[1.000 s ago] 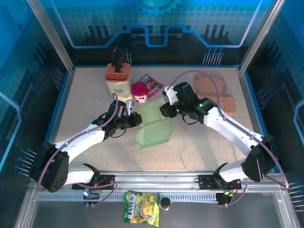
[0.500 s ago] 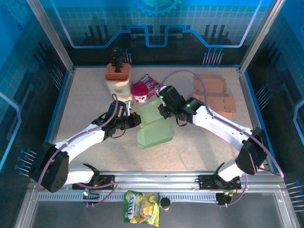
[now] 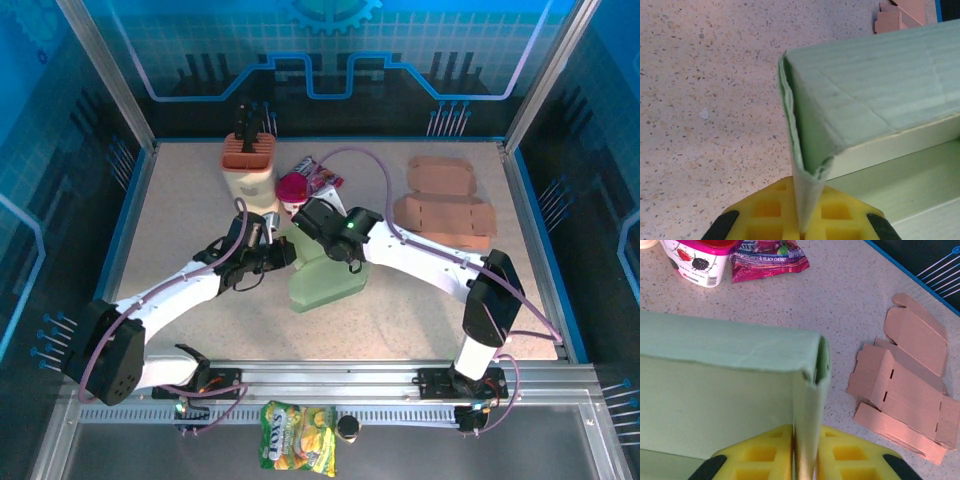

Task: Fold the paper box

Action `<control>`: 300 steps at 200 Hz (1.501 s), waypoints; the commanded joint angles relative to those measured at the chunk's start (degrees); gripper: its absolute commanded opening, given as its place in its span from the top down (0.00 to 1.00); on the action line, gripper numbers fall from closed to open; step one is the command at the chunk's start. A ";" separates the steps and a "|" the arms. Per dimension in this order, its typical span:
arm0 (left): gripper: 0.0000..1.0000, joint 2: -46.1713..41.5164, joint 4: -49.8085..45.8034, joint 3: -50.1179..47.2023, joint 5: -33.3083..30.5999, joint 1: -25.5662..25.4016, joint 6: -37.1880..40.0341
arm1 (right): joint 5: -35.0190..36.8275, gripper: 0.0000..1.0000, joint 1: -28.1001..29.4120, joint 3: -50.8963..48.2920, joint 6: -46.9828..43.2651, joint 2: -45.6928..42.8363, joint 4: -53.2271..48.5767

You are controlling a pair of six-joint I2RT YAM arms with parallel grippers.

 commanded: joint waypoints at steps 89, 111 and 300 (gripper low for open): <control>1.00 -0.79 0.43 2.64 1.36 -0.54 0.31 | 14.76 1.00 0.85 7.13 4.19 7.37 -9.24; 1.00 -0.65 0.19 2.75 1.24 -0.62 0.26 | 16.01 1.00 1.61 7.28 4.33 7.86 -9.79; 1.00 5.30 8.25 -3.80 -10.12 -3.81 -3.58 | 7.46 1.00 2.27 -6.67 7.53 2.72 2.19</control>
